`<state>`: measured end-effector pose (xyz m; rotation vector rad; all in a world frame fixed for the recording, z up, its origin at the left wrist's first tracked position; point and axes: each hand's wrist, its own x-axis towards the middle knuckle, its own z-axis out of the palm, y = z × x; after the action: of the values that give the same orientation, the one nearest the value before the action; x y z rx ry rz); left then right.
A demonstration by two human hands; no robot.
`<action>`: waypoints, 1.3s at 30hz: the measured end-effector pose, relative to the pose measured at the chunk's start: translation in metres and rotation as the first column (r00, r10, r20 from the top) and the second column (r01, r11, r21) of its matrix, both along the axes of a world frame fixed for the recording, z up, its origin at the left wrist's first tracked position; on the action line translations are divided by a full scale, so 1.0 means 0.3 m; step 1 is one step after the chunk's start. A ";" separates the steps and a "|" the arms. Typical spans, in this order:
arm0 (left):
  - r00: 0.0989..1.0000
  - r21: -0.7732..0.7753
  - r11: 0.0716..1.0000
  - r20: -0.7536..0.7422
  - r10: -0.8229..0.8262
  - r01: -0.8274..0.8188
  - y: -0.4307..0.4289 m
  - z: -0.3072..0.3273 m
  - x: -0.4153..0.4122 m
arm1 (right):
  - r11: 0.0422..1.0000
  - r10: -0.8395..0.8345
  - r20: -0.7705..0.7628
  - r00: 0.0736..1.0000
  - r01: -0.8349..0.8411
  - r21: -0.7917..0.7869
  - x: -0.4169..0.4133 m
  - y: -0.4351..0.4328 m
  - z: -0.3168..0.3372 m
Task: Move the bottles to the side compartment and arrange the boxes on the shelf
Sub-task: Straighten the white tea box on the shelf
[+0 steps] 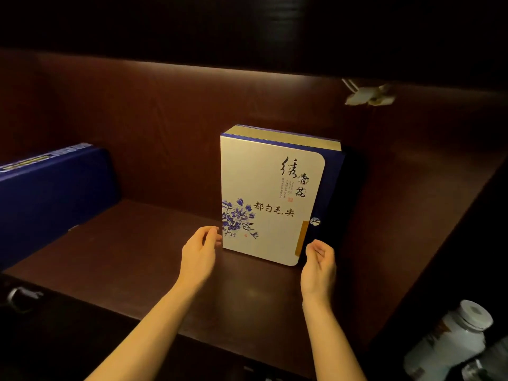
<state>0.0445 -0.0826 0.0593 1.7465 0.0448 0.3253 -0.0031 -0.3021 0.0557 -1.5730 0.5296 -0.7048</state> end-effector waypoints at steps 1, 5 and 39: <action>1.000 -0.022 1.000 -0.014 0.003 -0.003 0.005 -0.006 0.032 | 0.999 -0.038 0.001 0.999 0.038 0.000 0.018 -0.009 0.003; 0.995 -0.073 0.997 -0.097 -0.030 0.022 0.028 -0.029 0.183 | 0.990 -0.140 -0.004 0.990 0.140 -0.015 0.108 -0.051 0.018; 0.872 -0.263 0.873 -0.165 -0.461 0.411 0.039 0.009 0.342 | 0.988 -0.024 -0.205 0.978 -0.009 -0.155 0.119 -0.081 0.031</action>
<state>0.1471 -0.0709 0.0619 1.5112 -0.1497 -0.2076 0.0327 -0.3265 0.0650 -1.8035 0.6464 -0.6028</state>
